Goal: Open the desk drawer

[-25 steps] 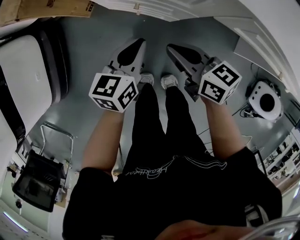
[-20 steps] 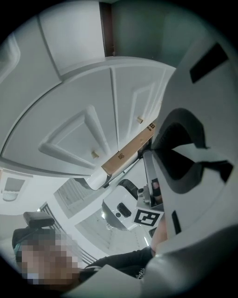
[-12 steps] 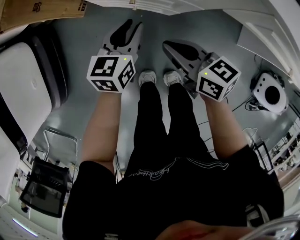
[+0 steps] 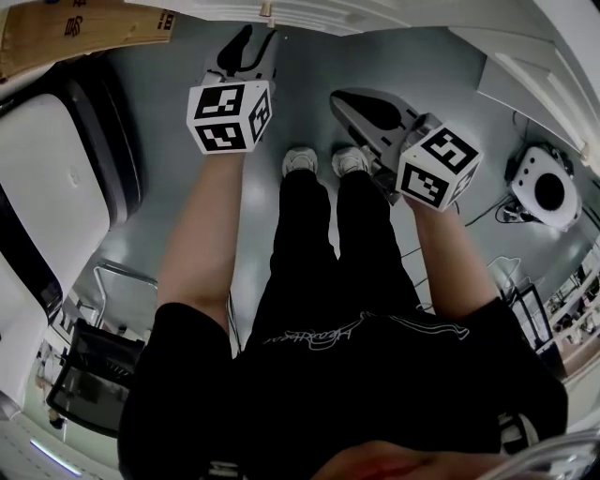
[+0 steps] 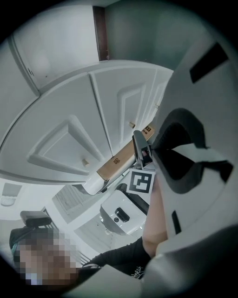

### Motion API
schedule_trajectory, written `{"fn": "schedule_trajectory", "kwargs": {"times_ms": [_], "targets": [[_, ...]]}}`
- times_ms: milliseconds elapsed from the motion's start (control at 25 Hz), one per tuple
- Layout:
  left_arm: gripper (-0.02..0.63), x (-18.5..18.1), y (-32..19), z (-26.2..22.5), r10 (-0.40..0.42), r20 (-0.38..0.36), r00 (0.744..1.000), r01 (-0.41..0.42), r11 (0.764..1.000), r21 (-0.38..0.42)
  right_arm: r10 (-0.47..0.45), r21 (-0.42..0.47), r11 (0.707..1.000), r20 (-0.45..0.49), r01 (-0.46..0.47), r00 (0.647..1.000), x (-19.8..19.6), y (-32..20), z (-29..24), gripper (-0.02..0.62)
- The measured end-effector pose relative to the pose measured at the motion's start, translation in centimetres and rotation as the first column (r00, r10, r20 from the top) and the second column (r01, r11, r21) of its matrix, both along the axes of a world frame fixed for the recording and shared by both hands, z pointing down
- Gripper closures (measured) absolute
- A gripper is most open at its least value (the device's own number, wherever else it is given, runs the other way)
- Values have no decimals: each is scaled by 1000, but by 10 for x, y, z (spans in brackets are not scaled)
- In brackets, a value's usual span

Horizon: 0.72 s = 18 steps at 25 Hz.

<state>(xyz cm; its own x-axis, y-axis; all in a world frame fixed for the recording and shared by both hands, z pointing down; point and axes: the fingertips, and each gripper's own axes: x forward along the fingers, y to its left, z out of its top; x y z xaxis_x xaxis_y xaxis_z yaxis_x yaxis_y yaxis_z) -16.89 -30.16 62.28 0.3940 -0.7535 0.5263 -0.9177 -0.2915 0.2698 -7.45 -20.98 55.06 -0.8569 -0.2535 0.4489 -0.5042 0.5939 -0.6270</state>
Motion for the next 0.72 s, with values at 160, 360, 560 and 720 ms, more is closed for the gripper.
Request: {"fn": "schedule_trajectory", "kwargs": {"times_ms": [160,360,560,720], "targets": [[459,-1,-15,14,-6,39,999,7,1000,-24,13,15,1000,-7,-13,1000,8,-11,-1,589],[459,2,-27,28,12,92,996,-8,999,-45,39,12,999,-5,-39,999,13,-18,0,589],[463,2,-36,36,13,115,993,-5,997,-74,28,31,999,20,-29,999,8,-17,-7,589],[486,2,-39,38,22,122,992,-12,996,-86,26,51,998,19,-27,999,10,-21,-11,590]]}}
